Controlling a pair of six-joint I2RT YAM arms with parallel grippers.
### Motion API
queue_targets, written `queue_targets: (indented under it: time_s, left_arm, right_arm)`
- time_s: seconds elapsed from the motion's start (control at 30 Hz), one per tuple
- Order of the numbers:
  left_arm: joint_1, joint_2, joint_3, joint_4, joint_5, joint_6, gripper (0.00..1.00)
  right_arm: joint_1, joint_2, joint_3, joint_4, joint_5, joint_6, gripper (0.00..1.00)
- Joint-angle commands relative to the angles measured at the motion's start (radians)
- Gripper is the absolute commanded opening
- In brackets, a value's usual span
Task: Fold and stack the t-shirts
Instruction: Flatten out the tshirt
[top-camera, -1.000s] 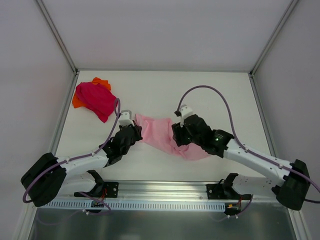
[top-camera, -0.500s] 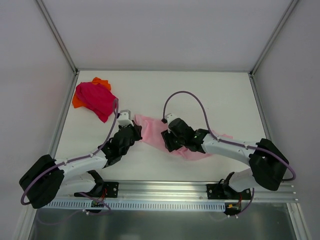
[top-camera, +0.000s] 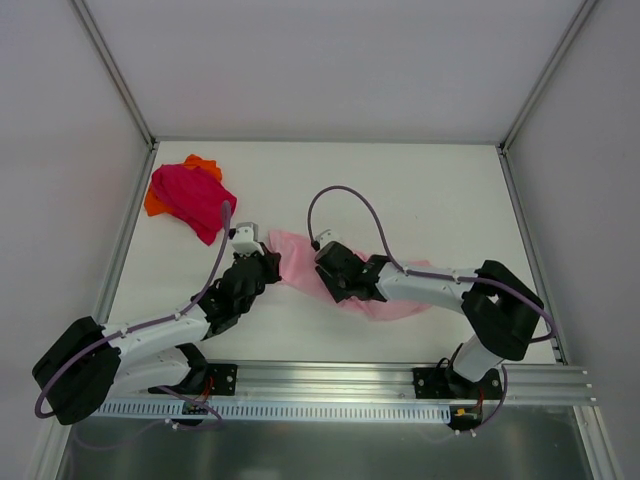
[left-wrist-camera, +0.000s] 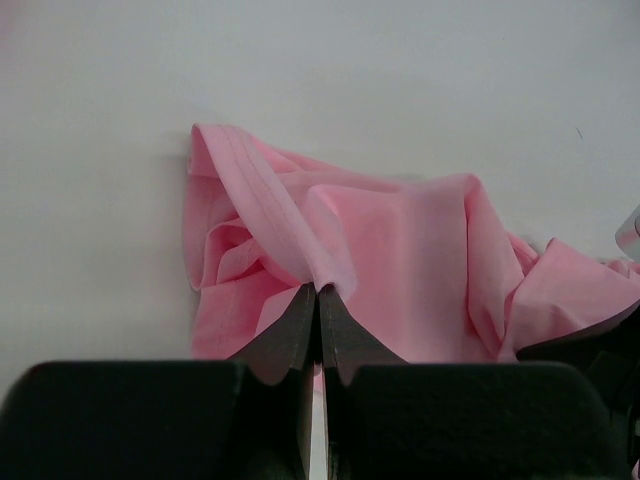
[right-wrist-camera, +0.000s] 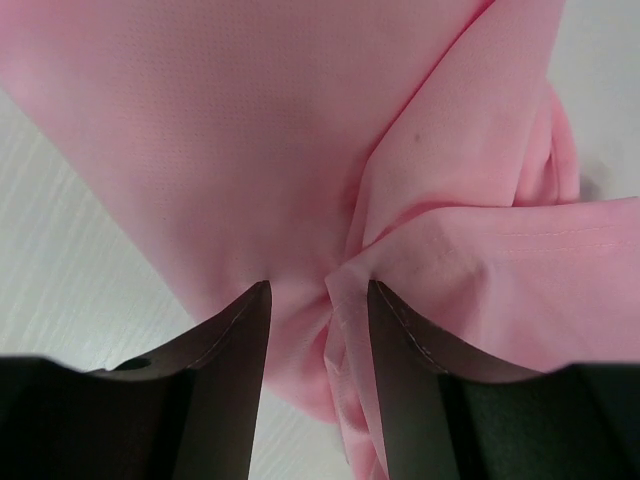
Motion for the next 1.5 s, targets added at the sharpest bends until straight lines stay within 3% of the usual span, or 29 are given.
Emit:
queue_targets:
  time_s: [0.0,0.17,0.57,1.07,1.17,1.27,1.3,1.47]
  left_arm:
    - [-0.011,-0.020,-0.004,0.024,-0.026,0.028,0.00]
    - [-0.011,-0.014,-0.004,0.029,-0.028,0.031,0.00]
    - [-0.011,-0.046,-0.015,0.017,-0.037,0.037,0.00]
    - [-0.011,-0.066,-0.021,0.006,-0.049,0.045,0.00]
    - [-0.011,-0.064,-0.020,0.007,-0.045,0.045,0.00]
    - [-0.011,-0.063,-0.018,0.009,-0.042,0.045,0.00]
    - [-0.011,-0.060,-0.018,0.010,-0.040,0.045,0.00]
    - [-0.011,-0.008,-0.009,0.030,-0.034,0.045,0.00]
  right_arm:
    - [0.033,0.015,0.063,-0.042,0.140,-0.034,0.47]
    - [0.063,-0.002,0.056,-0.024,0.200,-0.055,0.47]
    - [0.096,0.009,0.122,-0.153,0.298,-0.058,0.46]
    - [0.073,0.078,0.132,-0.156,0.201,-0.048,0.47]
    - [0.067,0.102,0.140,-0.171,0.209,-0.043,0.40]
    - [0.063,0.110,0.143,-0.173,0.226,-0.035,0.16]
    - [0.063,0.111,0.145,-0.173,0.235,-0.032,0.01]
    - [0.056,0.111,0.175,-0.169,0.345,-0.066,0.01]
